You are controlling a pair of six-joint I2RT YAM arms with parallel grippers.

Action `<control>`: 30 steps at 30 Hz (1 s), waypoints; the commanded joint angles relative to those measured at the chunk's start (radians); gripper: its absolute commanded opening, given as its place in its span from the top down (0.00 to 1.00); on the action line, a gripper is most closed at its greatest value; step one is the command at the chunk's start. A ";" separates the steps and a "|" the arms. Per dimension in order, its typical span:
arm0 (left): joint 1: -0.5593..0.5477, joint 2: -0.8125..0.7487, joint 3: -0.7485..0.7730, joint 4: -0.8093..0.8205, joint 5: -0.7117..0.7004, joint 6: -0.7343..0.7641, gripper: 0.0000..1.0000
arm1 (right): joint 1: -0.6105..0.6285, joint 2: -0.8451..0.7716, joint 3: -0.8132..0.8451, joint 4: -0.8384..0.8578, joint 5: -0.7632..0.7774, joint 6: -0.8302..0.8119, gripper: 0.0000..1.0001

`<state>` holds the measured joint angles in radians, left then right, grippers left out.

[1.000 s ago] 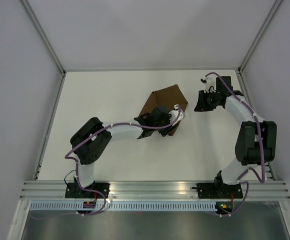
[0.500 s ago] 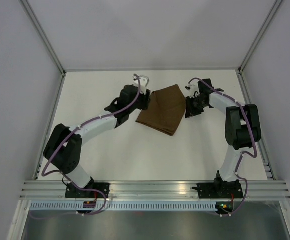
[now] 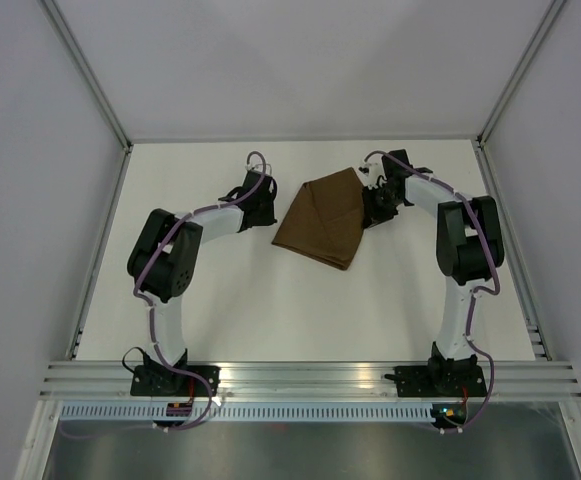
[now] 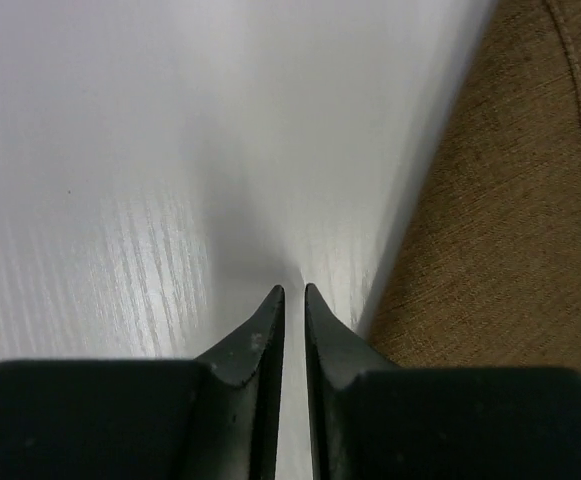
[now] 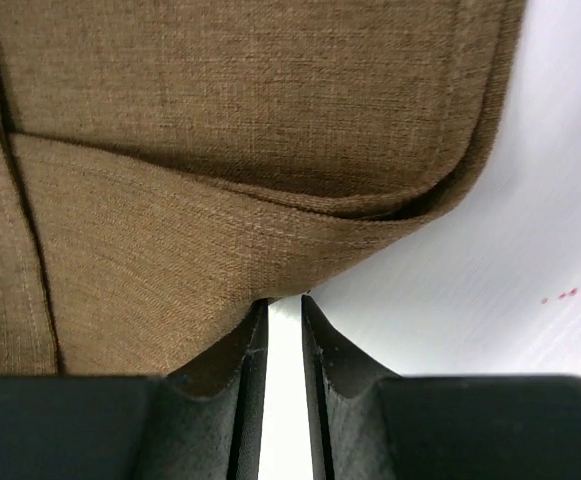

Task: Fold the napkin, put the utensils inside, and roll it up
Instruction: Fold the napkin at the center of the board.

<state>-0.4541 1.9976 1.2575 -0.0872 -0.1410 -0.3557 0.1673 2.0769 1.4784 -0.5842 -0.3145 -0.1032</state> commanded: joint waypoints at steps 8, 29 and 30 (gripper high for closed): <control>-0.034 -0.029 -0.056 -0.013 0.075 -0.137 0.84 | 0.024 0.144 0.175 -0.046 0.110 -0.044 0.75; -0.044 -0.335 -0.300 0.003 0.004 -0.157 0.72 | 0.006 -0.125 0.074 -0.037 0.129 -0.180 0.63; -0.040 -0.351 -0.296 -0.006 0.003 -0.148 0.68 | 0.003 -0.176 0.063 -0.028 0.126 -0.197 0.61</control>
<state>-0.5076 1.7367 0.9520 -0.0601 -0.1070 -0.5117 0.1940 2.0644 1.5589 -0.6212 -0.2203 -0.2405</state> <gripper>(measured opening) 0.303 0.372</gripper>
